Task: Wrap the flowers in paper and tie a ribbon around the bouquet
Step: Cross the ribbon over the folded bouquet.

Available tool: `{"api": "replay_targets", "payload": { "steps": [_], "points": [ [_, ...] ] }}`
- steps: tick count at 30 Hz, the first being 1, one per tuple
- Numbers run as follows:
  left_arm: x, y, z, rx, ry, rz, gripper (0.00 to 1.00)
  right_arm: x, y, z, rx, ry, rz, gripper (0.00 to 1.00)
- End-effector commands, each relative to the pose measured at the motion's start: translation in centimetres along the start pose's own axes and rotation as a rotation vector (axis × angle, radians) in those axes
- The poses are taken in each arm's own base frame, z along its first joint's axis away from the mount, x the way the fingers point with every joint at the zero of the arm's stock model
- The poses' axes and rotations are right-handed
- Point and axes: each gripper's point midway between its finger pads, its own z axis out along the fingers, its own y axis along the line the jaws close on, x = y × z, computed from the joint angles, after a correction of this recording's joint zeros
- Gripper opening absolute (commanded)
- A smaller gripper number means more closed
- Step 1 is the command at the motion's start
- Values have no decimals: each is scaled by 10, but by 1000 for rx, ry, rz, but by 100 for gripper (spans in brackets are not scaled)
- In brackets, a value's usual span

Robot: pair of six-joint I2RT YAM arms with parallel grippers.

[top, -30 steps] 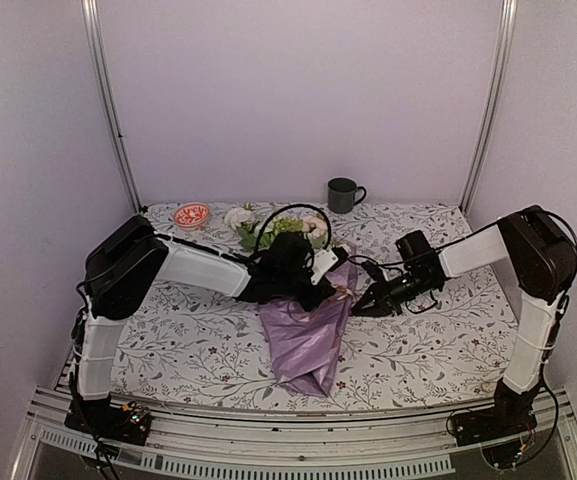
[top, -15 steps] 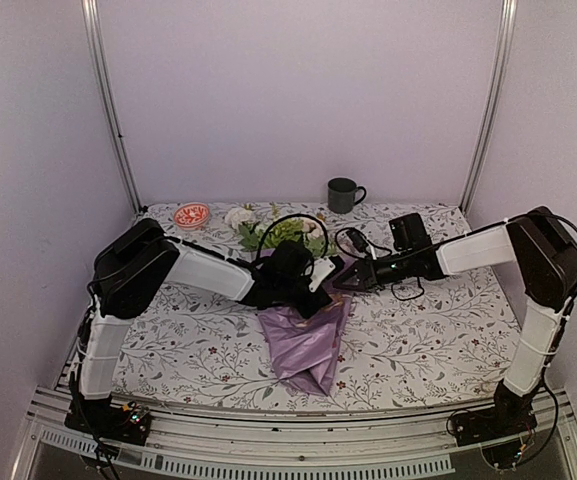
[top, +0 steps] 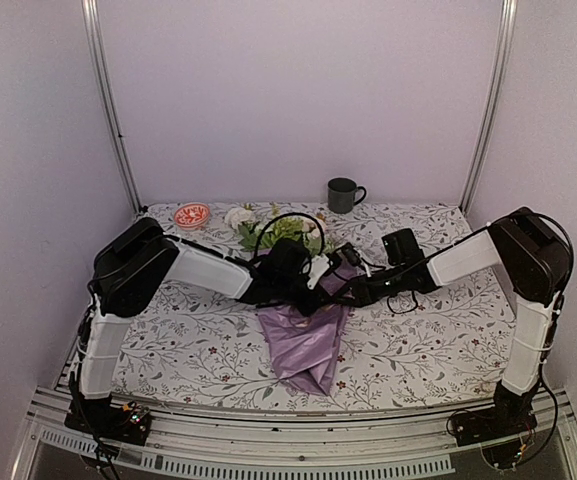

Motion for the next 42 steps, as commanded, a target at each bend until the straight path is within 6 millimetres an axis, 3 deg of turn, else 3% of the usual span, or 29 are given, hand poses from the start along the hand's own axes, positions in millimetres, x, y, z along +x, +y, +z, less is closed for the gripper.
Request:
{"api": "replay_targets", "payload": {
  "steps": [1, 8, 14, 16, 19, 22, 30, 37, 42],
  "points": [
    [8, 13, 5, 4, 4, -46, 24, 25, -5, 3, 33, 37, -52, 36],
    [12, 12, 6, 26, 13, -61, 24, 25, -5, 7, 36, 41, -93, 39],
    [13, 14, 8, 25, 18, -68, 24, 42, -1, 11, 86, 94, -157, 38],
    [13, 14, 8, 26, 17, -70, 24, 43, -5, 13, 120, 110, -159, 30],
    [13, 14, 8, 28, 19, -71, 25, 45, -12, 13, 156, 128, -139, 5],
    [9, 14, 6, 25, 13, -65, 25, 45, -10, 10, 164, 138, -133, 0],
    [13, 18, 6, 2, 28, -54, 26, 27, 13, -17, 96, 58, -46, 0],
    [13, 20, 6, -7, 31, -43, 29, 23, 33, -38, -20, 16, 35, 0],
    [13, 19, 5, -8, 35, -40, 32, 15, 33, -66, -98, -63, 128, 0]
  ]
}}
